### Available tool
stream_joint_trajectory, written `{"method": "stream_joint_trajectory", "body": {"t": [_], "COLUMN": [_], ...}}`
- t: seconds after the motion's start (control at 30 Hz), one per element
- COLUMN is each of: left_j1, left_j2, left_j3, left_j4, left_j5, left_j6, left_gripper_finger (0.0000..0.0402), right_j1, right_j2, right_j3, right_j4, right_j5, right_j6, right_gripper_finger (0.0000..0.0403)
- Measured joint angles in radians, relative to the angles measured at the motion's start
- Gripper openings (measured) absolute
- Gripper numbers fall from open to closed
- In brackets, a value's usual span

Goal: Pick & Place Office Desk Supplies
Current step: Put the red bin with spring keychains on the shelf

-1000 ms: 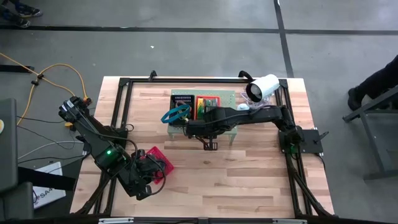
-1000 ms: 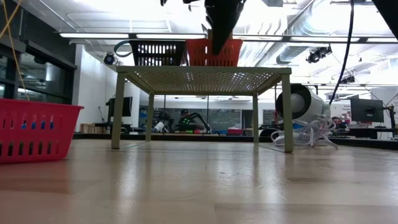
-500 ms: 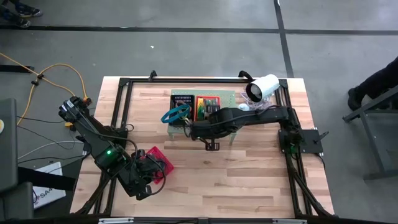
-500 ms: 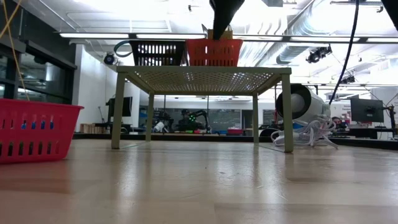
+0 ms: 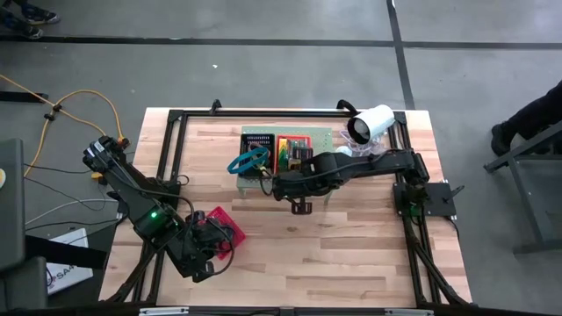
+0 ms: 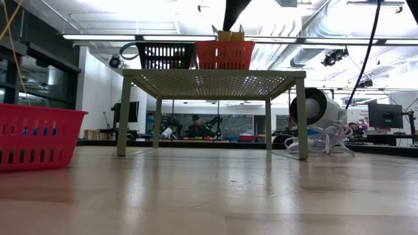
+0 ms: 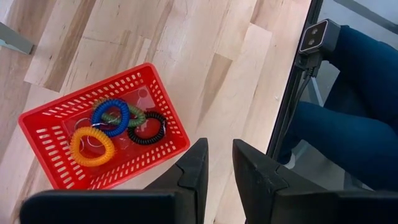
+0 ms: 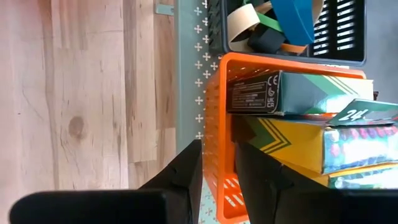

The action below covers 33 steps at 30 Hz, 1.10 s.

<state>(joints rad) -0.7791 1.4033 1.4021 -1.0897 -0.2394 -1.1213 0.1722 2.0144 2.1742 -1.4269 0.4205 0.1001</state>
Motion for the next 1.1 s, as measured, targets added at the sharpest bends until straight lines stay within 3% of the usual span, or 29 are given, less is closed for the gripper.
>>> {"method": "stream_joint_trajectory", "body": {"t": [0.23, 0.37, 0.67, 1.1], "left_j1": [0.000, 0.000, 0.000, 0.000], "left_j2": [0.000, 0.000, 0.000, 0.000], "left_j3": [0.000, 0.000, 0.000, 0.000], "left_j4": [0.000, 0.000, 0.000, 0.000], "left_j5": [0.000, 0.000, 0.000, 0.000], "left_j6": [0.000, 0.000, 0.000, 0.000], "left_gripper_finger": [0.0070, 0.0070, 0.0070, 0.0070], "right_j1": [0.005, 0.025, 0.140, 0.389], "right_j2": [0.000, 0.000, 0.000, 0.000], "right_j3": [0.000, 0.000, 0.000, 0.000], "right_j4": [0.006, 0.006, 0.005, -0.084], "right_j5": [-0.018, -0.090, -0.135, -0.168], "right_j6": [0.005, 0.008, 0.026, 0.382], "right_gripper_finger": [0.0084, 0.0084, 0.0084, 0.0084]}}
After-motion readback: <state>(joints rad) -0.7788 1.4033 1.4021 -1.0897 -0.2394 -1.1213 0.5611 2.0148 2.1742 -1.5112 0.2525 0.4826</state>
